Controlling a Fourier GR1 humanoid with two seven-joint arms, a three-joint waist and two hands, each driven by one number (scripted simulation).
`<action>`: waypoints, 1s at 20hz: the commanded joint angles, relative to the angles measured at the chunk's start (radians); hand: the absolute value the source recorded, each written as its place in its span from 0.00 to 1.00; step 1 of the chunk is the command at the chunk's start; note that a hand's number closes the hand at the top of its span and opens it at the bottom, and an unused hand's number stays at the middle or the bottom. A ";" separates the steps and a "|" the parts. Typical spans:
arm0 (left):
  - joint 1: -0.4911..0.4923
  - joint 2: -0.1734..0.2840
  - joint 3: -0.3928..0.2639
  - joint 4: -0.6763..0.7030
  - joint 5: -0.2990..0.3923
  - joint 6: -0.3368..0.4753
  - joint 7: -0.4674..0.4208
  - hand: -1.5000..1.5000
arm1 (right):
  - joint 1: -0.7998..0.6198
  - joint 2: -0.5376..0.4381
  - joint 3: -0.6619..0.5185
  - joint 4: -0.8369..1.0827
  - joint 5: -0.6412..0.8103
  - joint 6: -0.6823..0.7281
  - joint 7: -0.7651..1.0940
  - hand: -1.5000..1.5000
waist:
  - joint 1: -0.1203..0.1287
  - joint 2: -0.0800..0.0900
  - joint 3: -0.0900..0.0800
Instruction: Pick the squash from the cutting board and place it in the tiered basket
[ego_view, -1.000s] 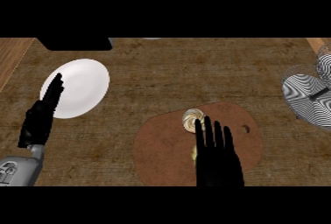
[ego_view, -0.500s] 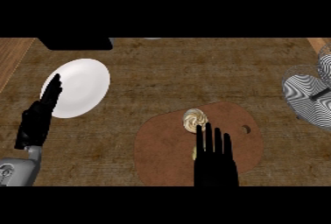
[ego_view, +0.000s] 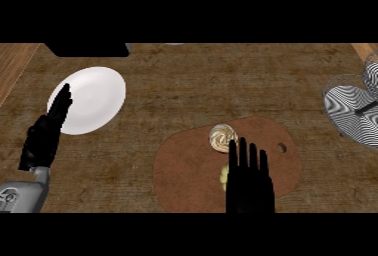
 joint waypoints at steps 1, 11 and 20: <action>-0.043 -0.008 0.043 0.085 0.004 -0.043 -0.054 0.50 | -0.038 0.015 0.013 0.032 -0.051 0.010 0.137 0.00 | -0.002 0.002 0.000; 0.039 -0.040 0.052 -0.008 -0.037 -0.042 -0.014 0.50 | -0.033 0.015 -0.110 0.204 -0.079 -0.062 0.001 0.00 | 0.002 0.000 0.000; 0.005 -0.048 0.067 -0.023 -0.057 -0.062 0.028 0.50 | -0.051 -0.003 -0.037 0.218 -0.017 0.067 -0.057 1.00 | -0.001 0.000 0.000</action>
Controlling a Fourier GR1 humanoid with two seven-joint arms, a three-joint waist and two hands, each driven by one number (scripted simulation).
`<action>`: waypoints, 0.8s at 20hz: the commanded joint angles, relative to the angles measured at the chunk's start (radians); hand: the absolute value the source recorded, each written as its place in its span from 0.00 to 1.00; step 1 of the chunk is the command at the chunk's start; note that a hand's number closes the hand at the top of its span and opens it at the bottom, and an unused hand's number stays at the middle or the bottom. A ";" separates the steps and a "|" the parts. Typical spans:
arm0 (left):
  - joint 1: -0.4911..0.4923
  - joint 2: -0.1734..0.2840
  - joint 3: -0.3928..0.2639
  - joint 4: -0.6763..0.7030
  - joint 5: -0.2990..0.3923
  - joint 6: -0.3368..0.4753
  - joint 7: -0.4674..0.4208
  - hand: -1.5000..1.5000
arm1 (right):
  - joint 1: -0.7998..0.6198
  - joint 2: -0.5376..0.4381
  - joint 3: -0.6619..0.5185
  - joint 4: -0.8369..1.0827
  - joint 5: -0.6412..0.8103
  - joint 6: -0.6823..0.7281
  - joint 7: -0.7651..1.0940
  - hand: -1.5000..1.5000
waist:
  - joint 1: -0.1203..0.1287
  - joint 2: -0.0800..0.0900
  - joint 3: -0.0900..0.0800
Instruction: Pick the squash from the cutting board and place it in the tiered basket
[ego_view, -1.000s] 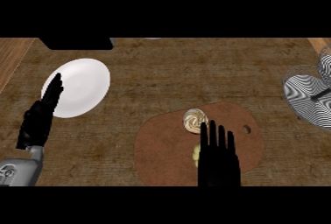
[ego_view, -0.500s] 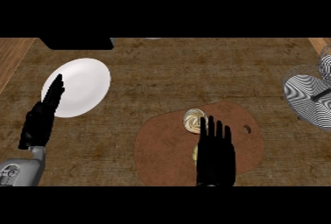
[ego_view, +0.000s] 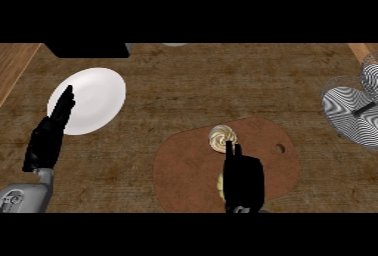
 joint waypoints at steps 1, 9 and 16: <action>0.020 -0.032 -0.003 -0.018 -0.044 0.020 -0.006 0.50 | 0.000 0.029 0.071 0.075 -0.012 -0.037 0.066 1.00 | 0.004 0.011 0.006; 0.034 -0.052 0.029 0.014 -0.047 -0.011 -0.049 0.50 | 0.097 0.020 0.083 -0.205 -0.029 -0.063 0.103 1.00 | -0.002 0.010 0.006; -0.023 -0.048 0.012 -0.006 -0.035 -0.019 -0.008 0.50 | -0.215 0.030 -0.420 -0.041 -0.173 -0.364 0.236 1.00 | 0.029 0.045 0.011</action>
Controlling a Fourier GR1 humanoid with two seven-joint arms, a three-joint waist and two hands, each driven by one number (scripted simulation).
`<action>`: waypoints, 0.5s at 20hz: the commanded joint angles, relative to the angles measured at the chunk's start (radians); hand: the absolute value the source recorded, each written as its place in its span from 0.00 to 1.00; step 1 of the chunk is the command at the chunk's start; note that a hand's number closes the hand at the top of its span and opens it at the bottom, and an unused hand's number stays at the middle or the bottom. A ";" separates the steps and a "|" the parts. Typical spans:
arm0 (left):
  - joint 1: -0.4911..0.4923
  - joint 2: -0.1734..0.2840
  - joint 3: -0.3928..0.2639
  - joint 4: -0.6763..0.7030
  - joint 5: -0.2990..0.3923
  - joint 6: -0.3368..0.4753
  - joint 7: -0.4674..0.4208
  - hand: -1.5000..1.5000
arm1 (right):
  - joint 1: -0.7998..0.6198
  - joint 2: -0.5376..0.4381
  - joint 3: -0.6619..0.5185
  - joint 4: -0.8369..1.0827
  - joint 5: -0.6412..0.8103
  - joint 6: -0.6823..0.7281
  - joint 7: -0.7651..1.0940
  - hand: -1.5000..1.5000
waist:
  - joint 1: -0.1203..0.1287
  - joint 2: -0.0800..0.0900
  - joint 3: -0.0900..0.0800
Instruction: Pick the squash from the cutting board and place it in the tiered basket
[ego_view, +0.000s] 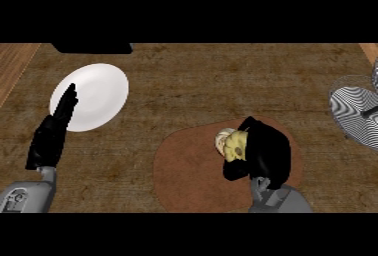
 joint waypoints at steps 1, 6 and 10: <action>-0.017 -0.009 -0.013 -0.001 -0.004 -0.003 -0.005 0.50 | -0.136 0.008 -0.231 0.071 -0.031 -0.185 0.141 1.00 | 0.022 0.019 0.003; -0.029 -0.008 -0.027 -0.010 0.001 -0.025 0.012 0.50 | -0.386 -0.017 -0.409 0.178 0.136 -0.318 0.152 1.00 | 0.042 0.007 -0.002; -0.061 0.006 -0.003 0.015 -0.006 -0.017 0.013 0.50 | -0.560 -0.047 -0.460 0.304 0.284 -0.375 0.173 1.00 | 0.038 0.004 -0.004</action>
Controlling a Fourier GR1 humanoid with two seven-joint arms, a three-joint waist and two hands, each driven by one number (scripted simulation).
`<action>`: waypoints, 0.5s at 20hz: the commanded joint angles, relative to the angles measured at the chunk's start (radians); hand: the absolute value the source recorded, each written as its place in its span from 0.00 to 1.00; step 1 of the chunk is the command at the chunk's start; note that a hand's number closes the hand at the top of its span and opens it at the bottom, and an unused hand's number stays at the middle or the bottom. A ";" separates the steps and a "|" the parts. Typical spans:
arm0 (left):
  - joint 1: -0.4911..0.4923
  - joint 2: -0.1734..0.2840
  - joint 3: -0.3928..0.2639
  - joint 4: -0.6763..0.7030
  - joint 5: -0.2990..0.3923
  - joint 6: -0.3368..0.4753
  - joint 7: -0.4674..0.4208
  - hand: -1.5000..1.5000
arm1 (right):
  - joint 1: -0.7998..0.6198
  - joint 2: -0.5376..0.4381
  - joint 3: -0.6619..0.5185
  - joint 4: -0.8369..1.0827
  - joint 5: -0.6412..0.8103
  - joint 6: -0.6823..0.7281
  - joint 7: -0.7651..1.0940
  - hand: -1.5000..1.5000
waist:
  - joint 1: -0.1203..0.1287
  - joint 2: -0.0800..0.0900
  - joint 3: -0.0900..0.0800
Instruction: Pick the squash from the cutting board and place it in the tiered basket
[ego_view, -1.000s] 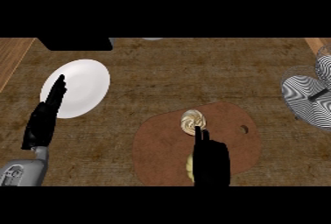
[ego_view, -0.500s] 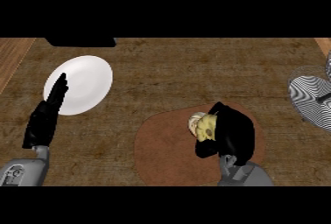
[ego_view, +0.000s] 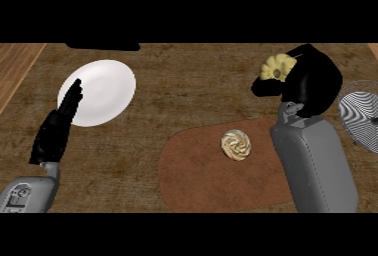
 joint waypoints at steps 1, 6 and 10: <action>-0.001 0.004 0.003 0.035 -0.003 -0.010 -0.037 0.50 | -0.217 -0.047 -0.111 0.126 0.112 -0.118 0.110 1.00 | 0.002 0.001 -0.002; -0.015 -0.017 0.005 0.031 -0.011 0.013 0.004 0.50 | -0.416 -0.120 -0.184 0.354 0.216 -0.058 0.119 1.00 | -0.013 -0.009 -0.001; 0.015 -0.022 0.008 0.024 -0.027 0.023 -0.012 0.50 | -0.516 -0.144 -0.224 0.448 0.210 0.047 0.101 1.00 | -0.034 -0.018 -0.001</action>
